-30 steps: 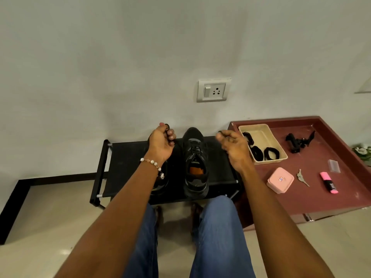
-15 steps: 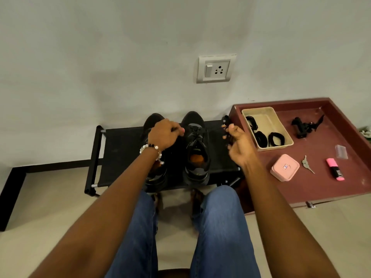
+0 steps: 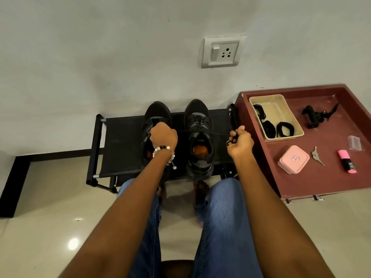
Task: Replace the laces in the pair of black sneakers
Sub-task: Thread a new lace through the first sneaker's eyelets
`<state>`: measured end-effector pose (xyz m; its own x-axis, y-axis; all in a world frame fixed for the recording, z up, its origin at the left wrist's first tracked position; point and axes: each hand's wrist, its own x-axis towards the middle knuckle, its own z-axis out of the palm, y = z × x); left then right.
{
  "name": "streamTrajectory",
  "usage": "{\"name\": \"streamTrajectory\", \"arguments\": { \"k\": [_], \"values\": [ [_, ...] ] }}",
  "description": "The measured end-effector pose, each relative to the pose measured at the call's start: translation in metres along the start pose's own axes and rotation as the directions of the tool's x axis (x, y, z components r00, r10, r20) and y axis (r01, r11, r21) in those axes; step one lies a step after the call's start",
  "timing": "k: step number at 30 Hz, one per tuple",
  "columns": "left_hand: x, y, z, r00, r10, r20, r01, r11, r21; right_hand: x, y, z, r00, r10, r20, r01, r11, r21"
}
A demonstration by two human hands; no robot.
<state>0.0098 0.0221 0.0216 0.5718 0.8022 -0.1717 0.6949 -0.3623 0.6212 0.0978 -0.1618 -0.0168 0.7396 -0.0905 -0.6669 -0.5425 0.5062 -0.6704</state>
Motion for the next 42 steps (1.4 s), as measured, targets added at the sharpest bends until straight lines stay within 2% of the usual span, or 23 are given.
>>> {"name": "streamTrajectory", "arguments": {
  "k": [2, 3, 4, 6, 7, 9, 10, 12, 13, 15, 18, 22, 24, 27, 32, 34, 38, 40, 41, 42],
  "values": [
    [0.004, -0.003, 0.001, 1.000, 0.016, 0.000, -0.016, 1.000, 0.009, 0.000, -0.001, 0.001, 0.996, -0.088, -0.002, 0.087, 0.989, -0.115],
    [0.008, -0.007, 0.003, 0.999, 0.045, 0.020, -0.045, 0.999, 0.011, -0.001, -0.002, -0.001, 0.985, -0.169, 0.031, 0.171, 0.951, -0.258],
    [0.011, -0.010, 0.004, 0.994, 0.097, 0.050, -0.099, 0.995, 0.029, -0.002, -0.003, -0.004, 0.964, -0.247, 0.099, 0.265, 0.858, -0.440],
    [0.010, -0.013, 0.002, 0.965, 0.226, 0.133, -0.242, 0.963, 0.123, -0.004, -0.007, -0.011, 0.907, -0.302, 0.293, 0.415, 0.526, -0.742],
    [0.007, -0.012, 0.000, 0.943, 0.284, 0.172, -0.312, 0.935, 0.167, -0.004, -0.009, -0.013, 0.875, -0.292, 0.385, 0.472, 0.341, -0.813],
    [0.000, -0.007, 0.001, 0.909, 0.337, 0.247, -0.394, 0.889, 0.236, -0.006, -0.014, -0.009, 0.823, -0.254, 0.508, 0.527, 0.011, -0.850],
    [-0.004, -0.004, 0.002, 0.899, 0.349, 0.266, -0.418, 0.867, 0.273, -0.009, -0.016, -0.003, 0.805, -0.250, 0.538, 0.527, -0.114, -0.842],
    [-0.012, 0.004, 0.004, 0.886, 0.404, 0.228, -0.463, 0.810, 0.361, -0.015, -0.019, 0.010, 0.768, -0.295, 0.568, 0.521, -0.227, -0.823],
    [-0.013, 0.007, 0.006, 0.869, 0.447, 0.215, -0.496, 0.775, 0.391, -0.018, -0.020, 0.016, 0.744, -0.312, 0.591, 0.545, -0.228, -0.807],
    [-0.010, 0.009, 0.012, 0.837, 0.496, 0.232, -0.547, 0.741, 0.390, -0.020, -0.017, 0.026, 0.720, -0.267, 0.641, 0.631, -0.133, -0.765],
    [-0.006, 0.007, 0.021, 0.841, 0.474, 0.263, -0.537, 0.791, 0.293, -0.019, -0.004, 0.026, 0.747, -0.163, 0.644, 0.649, -0.030, -0.760],
    [-0.003, -0.001, 0.029, 0.867, 0.453, 0.208, -0.483, 0.867, 0.123, -0.017, 0.010, 0.015, 0.718, -0.238, 0.654, 0.684, 0.067, -0.727],
    [0.000, -0.005, 0.034, 0.862, 0.461, 0.210, -0.490, 0.865, 0.112, -0.015, 0.014, 0.013, 0.700, -0.273, 0.660, 0.696, 0.055, -0.716],
    [0.005, -0.010, 0.044, 0.854, 0.472, 0.217, -0.511, 0.840, 0.183, -0.010, 0.022, 0.011, 0.682, -0.314, 0.660, 0.700, 0.019, -0.714],
    [0.004, -0.014, 0.050, 0.854, 0.475, 0.214, -0.515, 0.833, 0.203, -0.012, 0.025, 0.012, 0.712, -0.347, 0.610, 0.640, -0.035, -0.768],
    [0.010, -0.014, 0.046, 0.852, 0.456, 0.259, -0.498, 0.858, 0.128, -0.014, 0.023, 0.010, 0.733, -0.330, 0.594, 0.613, -0.057, -0.788],
    [0.021, -0.013, 0.028, 0.770, 0.489, 0.409, -0.549, 0.835, 0.034, -0.011, 0.012, 0.003, 0.730, -0.239, 0.640, 0.654, -0.025, -0.756],
    [0.021, -0.010, 0.017, 0.736, 0.467, 0.490, -0.518, 0.855, -0.036, -0.010, 0.003, 0.001, 0.720, -0.178, 0.670, 0.681, -0.003, -0.732],
    [0.020, -0.008, 0.012, 0.723, 0.445, 0.528, -0.465, 0.879, -0.105, -0.012, -0.001, 0.001, 0.718, -0.152, 0.680, 0.692, 0.050, -0.720],
    [0.019, -0.005, 0.009, 0.716, 0.430, 0.550, -0.382, 0.901, -0.207, -0.014, -0.005, 0.003, 0.712, -0.136, 0.689, 0.703, 0.146, -0.696]
  ]
}}
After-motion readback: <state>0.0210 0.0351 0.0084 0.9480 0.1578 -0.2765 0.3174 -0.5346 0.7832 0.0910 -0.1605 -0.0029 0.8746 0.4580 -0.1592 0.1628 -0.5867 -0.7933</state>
